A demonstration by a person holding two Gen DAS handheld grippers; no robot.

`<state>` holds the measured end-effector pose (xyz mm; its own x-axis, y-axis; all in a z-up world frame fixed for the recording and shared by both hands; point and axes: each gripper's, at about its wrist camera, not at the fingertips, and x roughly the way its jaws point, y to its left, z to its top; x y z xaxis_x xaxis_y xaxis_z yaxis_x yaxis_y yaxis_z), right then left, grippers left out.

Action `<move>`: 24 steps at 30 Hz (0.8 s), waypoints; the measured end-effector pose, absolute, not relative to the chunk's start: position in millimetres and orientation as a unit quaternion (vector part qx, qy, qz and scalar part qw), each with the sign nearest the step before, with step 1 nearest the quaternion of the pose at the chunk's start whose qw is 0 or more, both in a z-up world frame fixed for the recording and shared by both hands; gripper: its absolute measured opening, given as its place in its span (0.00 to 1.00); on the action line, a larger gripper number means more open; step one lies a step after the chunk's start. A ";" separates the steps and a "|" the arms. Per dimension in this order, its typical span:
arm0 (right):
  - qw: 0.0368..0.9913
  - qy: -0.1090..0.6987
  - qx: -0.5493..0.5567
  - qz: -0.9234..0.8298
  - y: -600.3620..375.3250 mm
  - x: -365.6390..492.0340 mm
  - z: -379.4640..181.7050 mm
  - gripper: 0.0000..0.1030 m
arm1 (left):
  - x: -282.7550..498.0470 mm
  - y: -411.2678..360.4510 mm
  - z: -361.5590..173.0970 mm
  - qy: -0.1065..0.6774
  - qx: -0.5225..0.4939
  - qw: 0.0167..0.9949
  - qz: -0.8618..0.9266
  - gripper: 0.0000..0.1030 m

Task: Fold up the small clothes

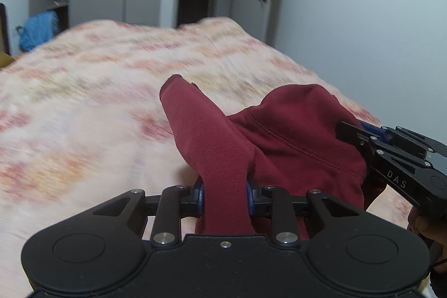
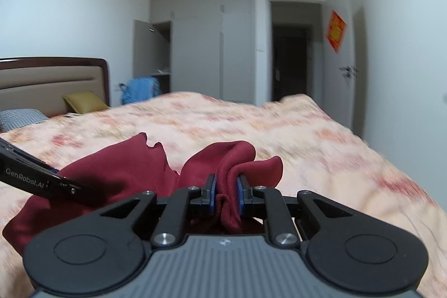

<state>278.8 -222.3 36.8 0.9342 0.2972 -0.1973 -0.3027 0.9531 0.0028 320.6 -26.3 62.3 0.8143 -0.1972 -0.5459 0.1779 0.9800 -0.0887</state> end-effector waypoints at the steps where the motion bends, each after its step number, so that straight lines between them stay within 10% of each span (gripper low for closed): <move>1: 0.982 0.092 -0.017 0.161 -212.7 282.1 40.5 0.16 | 319.8 -15.4 67.6 0.285 -0.013 0.955 -0.087 0.28; 24: 0.943 0.208 0.057 0.252 -80.0 401.0 8.3 0.16 | 338.8 90.9 35.2 0.319 -0.014 0.947 0.029 0.30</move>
<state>401.0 -80.0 8.3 0.7866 0.4994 -0.3632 -0.4524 0.8664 0.2114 338.8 90.9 35.2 0.7950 0.0449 -0.6049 -0.0632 0.9980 -0.0090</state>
